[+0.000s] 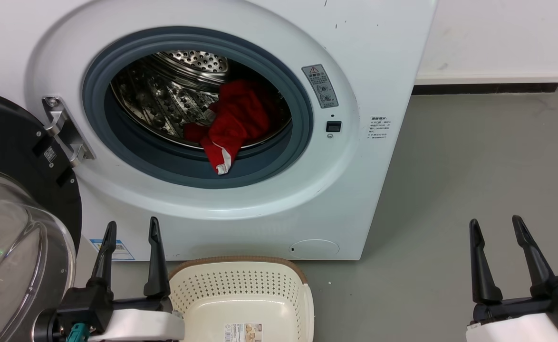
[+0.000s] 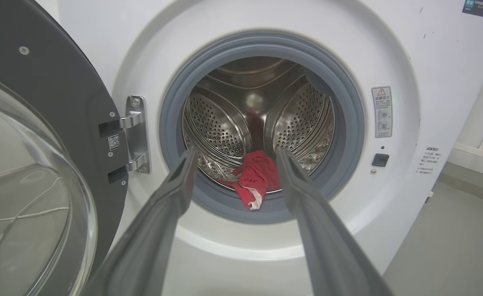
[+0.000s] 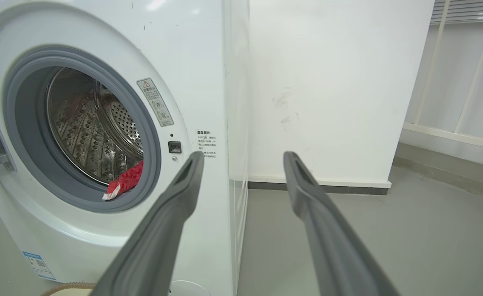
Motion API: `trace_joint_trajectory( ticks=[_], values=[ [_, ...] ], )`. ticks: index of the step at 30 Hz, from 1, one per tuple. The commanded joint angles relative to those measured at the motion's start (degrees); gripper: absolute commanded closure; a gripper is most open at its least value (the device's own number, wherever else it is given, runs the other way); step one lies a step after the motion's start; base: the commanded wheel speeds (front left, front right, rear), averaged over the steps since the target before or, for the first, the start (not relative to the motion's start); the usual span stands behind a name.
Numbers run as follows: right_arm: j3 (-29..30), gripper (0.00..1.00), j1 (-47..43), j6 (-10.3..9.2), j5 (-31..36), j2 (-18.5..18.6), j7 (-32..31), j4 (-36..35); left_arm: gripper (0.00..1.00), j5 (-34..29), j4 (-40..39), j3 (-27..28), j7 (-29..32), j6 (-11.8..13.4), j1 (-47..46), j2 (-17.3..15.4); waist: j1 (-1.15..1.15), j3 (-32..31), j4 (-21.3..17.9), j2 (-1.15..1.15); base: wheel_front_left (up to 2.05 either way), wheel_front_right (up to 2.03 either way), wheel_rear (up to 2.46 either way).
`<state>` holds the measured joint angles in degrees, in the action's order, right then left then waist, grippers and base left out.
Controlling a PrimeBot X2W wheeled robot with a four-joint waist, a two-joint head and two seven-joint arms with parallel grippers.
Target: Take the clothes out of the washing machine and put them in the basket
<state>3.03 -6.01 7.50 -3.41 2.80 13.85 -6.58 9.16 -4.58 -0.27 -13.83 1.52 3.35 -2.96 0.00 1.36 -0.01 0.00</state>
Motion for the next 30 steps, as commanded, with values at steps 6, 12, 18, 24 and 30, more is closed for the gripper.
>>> trace_joint_trajectory(
  ticks=[6,12,18,24,30],
  values=[
    [0.08,0.00,-1.11,-0.02,2.31,0.14,1.02,-0.94,0.00,-1.72,0.31,-0.04,-1.08,-0.35,1.10,0.12,0.00,0.02,-0.05,0.00,0.00,0.00,0.00],
    [0.00,0.00,-1.33,-0.02,3.08,0.14,1.37,-0.88,0.00,-2.43,1.13,-0.09,-1.47,-0.10,1.13,0.12,0.00,0.09,-0.01,0.00,0.00,0.00,0.00],
    [-0.01,0.00,-1.28,-0.02,2.24,0.13,1.37,-0.31,0.00,-1.47,2.21,0.03,-1.40,-0.38,1.22,0.12,0.00,0.03,-0.04,0.00,0.00,0.00,0.00],
    [0.13,0.00,-1.35,-0.02,1.30,0.13,1.37,0.01,0.00,-0.97,2.99,0.13,-1.40,-0.47,1.23,0.12,0.00,0.01,-0.11,0.00,0.00,0.00,0.00],
    [0.06,0.00,-1.42,-0.02,1.34,0.13,1.37,-0.18,0.00,-1.49,3.24,0.12,-1.40,-0.31,1.05,0.12,0.00,0.07,-0.11,0.00,0.00,0.00,0.00]
  ],
)
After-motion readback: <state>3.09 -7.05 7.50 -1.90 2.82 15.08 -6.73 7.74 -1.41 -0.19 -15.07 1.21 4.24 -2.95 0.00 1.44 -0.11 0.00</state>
